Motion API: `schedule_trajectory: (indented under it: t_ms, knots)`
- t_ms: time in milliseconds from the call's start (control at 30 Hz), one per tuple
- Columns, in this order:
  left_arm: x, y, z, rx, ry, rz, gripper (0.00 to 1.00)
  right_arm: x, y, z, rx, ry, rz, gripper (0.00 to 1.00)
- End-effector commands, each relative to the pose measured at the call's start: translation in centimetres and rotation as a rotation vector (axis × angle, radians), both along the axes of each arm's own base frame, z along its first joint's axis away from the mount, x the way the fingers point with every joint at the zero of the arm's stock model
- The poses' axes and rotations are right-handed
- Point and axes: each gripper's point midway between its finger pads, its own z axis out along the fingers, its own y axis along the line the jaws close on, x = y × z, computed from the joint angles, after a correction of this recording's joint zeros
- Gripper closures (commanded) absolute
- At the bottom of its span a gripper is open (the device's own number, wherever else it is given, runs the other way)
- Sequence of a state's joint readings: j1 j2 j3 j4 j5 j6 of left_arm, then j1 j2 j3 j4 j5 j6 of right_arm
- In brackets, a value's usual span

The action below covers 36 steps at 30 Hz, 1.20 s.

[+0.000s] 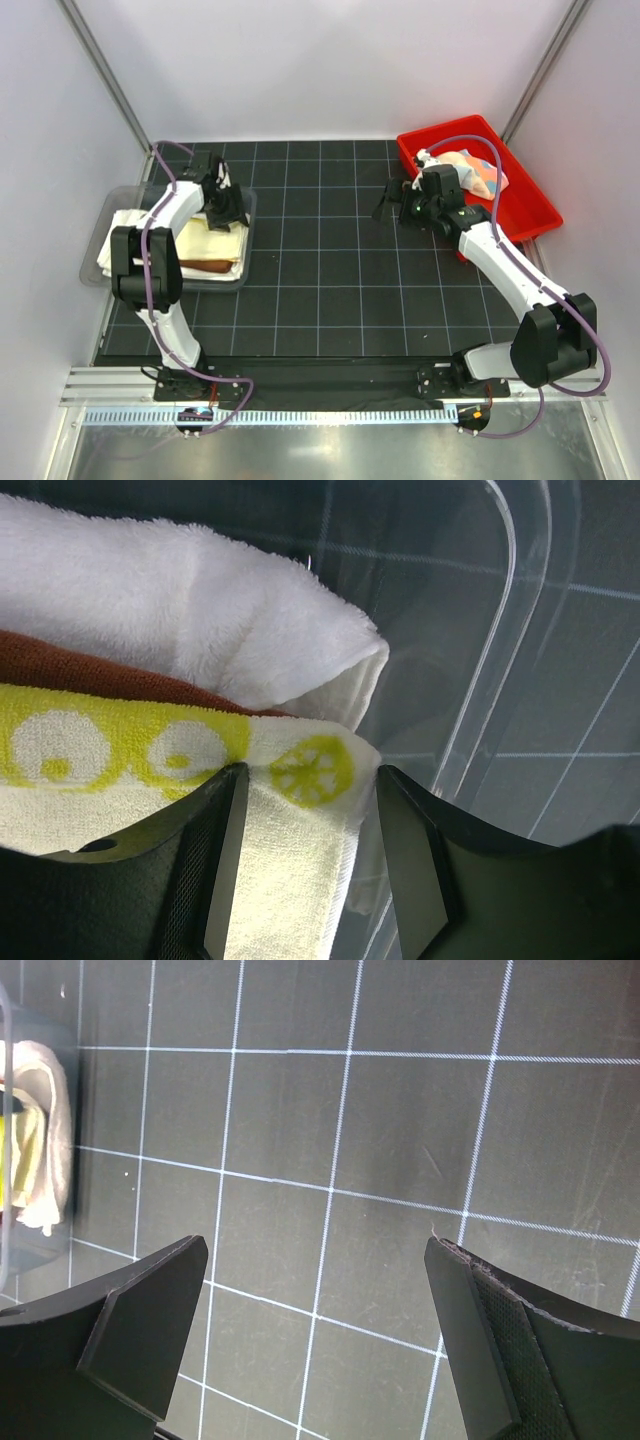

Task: Fold and stack the towels
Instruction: Grab crumpled towel

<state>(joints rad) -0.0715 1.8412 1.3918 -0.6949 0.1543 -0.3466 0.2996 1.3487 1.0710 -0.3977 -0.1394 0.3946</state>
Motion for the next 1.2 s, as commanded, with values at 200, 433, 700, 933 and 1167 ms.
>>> schedule_trajectory:
  t_ms: [200, 433, 700, 933, 1167]
  knots:
    - [2.2, 1.7, 7.7, 0.081, -0.172, 0.050, 0.41, 1.1, -0.2, 2.6, -0.011, -0.061, -0.007, 0.00]
    - [0.1, 0.1, 14.5, 0.103, -0.341, -0.004, 0.32, 6.8, -7.0, 2.5, -0.080, -0.088, -0.364, 0.00]
    - [-6.1, -8.1, 18.6, 0.127, -0.517, -0.222, 0.00, 17.6, -19.7, 0.3, -0.067, -0.009, -0.775, 0.00]
    - [-7.1, -9.9, 22.1, -0.091, -0.803, -0.205, 0.00, 23.5, -25.1, -4.5, 0.036, -0.009, -0.913, 0.00]
    - [-8.5, -11.5, 23.0, -0.135, -0.780, -0.350, 0.00, 26.3, -24.6, -3.5, 0.061, -0.042, -0.785, 0.79]
